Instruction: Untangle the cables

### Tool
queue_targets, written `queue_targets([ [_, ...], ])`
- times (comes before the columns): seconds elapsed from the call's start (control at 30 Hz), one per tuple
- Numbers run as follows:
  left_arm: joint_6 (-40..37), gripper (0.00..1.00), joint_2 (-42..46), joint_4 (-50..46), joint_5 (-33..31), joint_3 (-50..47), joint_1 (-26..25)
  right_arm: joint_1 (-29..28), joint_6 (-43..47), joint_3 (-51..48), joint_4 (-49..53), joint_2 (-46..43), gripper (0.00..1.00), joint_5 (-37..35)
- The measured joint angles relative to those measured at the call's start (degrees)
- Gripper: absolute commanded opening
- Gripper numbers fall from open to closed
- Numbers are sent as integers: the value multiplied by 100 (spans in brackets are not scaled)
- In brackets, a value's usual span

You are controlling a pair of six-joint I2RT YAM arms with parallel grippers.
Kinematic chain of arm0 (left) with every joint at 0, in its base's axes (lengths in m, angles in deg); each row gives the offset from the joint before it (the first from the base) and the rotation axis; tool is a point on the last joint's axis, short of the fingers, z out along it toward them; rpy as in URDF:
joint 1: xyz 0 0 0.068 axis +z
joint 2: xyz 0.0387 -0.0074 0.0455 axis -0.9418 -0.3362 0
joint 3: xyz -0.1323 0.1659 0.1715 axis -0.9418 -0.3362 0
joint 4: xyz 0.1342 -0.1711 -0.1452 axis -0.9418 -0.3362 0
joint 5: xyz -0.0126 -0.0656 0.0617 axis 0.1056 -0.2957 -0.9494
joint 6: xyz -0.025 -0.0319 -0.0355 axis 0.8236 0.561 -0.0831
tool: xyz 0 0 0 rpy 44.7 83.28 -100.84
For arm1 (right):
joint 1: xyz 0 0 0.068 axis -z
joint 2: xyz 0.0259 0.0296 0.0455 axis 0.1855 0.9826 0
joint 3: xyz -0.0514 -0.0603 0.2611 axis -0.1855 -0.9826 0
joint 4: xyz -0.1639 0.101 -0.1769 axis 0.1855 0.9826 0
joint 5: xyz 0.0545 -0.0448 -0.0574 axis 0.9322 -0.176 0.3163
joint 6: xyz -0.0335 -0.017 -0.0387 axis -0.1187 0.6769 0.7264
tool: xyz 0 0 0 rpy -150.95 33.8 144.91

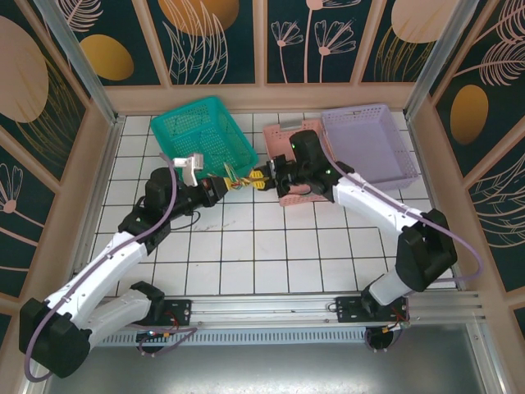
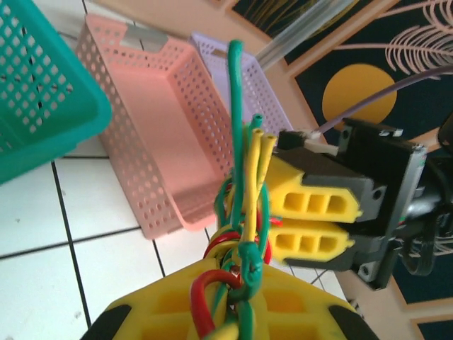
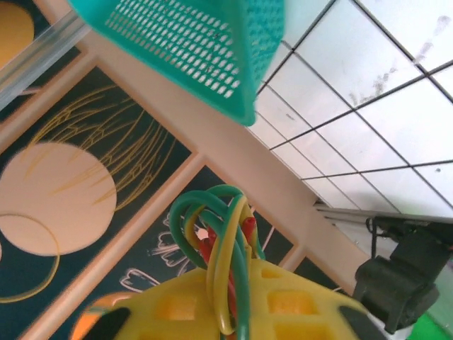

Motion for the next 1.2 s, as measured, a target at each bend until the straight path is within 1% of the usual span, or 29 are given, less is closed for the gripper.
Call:
queue_targets([
  [0.03,50,44,-28,44,-61,74,0,4,310,271,234,44,0,-76],
  [0.07,109,67,-72,61,-125,203,0,7,658,492,413,57,0,-195],
  [0.1,210,82,-111,37,-195,341,0,7,848,608,531,39,0,-404],
  [0.13,363,89,-146,-61,-328,540,11,63,1086,629,608,-24,0,-654],
  [0.17,560,94,-188,-162,-439,743,28,140,1270,577,662,-105,0,-929],
  [0.2,761,94,-225,-221,-511,918,35,201,1405,498,688,-179,0,-1169],
  [0.27,1408,92,-280,-417,-645,1309,61,304,1700,238,688,-382,0,-1775],
  [0.37,2634,94,-271,-778,-695,1617,63,166,2173,-173,361,-680,0,-2761],
  [0.47,3764,96,-258,-1274,-699,1622,35,-275,2861,-358,-271,-839,0,-3703],
  [0.53,4450,98,-216,-1335,-708,1423,-7,-608,3405,-356,-802,-841,0,-4144],
  [0.63,5392,98,-186,-1357,-763,1099,-59,-1056,4221,-461,-1637,-850,0,-4634],
  [0.77,6428,98,-319,-1292,-944,1117,-170,-1521,5178,-988,-2675,-909,0,-5112],
  [0.87,6959,99,-424,-1381,-1130,1268,-348,-1698,5668,-1196,-2997,-905,0,-5405],
  [0.97,7285,99,-492,-1456,-1331,1484,-597,-1781,6011,-1202,-3285,-883,0,-5560],
  [1.07,7442,99,-496,-1491,-1482,1552,-739,-1869,6260,-1202,-3504,-874,0,-5628],
  [1.2,7554,99,-710,-1539,-1755,1685,-750,-1991,6448,-1204,-3567,-874,0,-5685],
])
